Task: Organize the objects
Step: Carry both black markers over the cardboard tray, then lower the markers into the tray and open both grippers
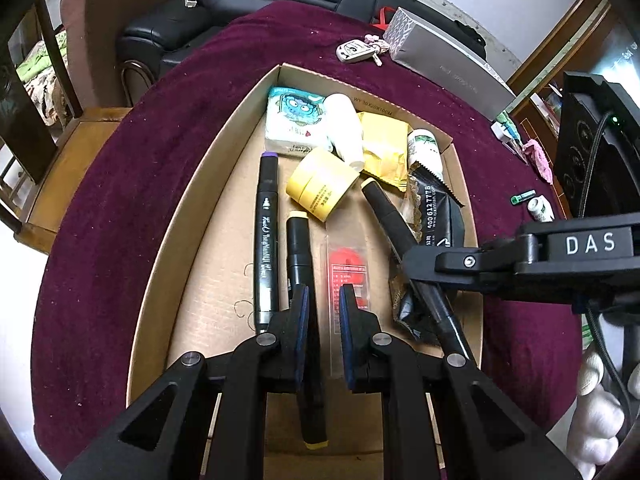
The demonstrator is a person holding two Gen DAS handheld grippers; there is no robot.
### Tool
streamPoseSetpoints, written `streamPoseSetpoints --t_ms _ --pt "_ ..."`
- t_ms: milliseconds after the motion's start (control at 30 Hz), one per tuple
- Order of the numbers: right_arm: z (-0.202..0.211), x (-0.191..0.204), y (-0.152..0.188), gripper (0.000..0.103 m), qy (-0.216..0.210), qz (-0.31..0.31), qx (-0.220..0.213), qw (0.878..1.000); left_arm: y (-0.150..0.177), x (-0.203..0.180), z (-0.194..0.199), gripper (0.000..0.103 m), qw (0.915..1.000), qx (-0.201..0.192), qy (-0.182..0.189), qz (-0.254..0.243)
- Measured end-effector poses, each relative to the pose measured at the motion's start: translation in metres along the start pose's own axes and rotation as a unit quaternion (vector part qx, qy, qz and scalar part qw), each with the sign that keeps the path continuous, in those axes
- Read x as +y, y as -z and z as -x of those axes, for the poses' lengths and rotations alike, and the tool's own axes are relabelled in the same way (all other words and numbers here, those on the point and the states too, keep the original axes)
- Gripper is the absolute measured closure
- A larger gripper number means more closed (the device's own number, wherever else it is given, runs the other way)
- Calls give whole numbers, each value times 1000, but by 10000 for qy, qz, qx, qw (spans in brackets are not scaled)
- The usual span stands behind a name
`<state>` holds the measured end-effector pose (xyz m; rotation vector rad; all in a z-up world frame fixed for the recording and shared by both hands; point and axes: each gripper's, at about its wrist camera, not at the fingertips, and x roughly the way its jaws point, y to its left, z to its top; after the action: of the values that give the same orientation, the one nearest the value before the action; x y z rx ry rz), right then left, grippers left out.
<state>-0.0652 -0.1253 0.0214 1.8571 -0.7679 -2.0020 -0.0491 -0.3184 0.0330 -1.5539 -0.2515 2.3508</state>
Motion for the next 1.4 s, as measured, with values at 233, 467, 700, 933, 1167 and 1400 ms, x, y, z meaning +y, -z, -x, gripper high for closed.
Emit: streamPoseSetpoints --t_ms 233,467,700,933,1167,1400 --pt "-9 2 -6 90 247 47 23 9997 -3 7 -1 91 9999 -6 65 120" --pt "-19 11 -6 90 539 269 56 9982 -5 14 7 91 9988 -111 270 384" --pt "-25 13 -5 90 657 339 113 9972 -5 14 22 80 9986 -180 201 446" --pt "-27 15 -4 83 679 366 151 9969 -5 11 40 66 9985 -355 -212 353" --pt "-22 21 -1 70 590 453 122 9972 -5 5 53 63 9973 -517 -457 235" --pt "-8 27 7 60 429 545 8 9976 -2 -2 59 63 9968 -555 -542 193"
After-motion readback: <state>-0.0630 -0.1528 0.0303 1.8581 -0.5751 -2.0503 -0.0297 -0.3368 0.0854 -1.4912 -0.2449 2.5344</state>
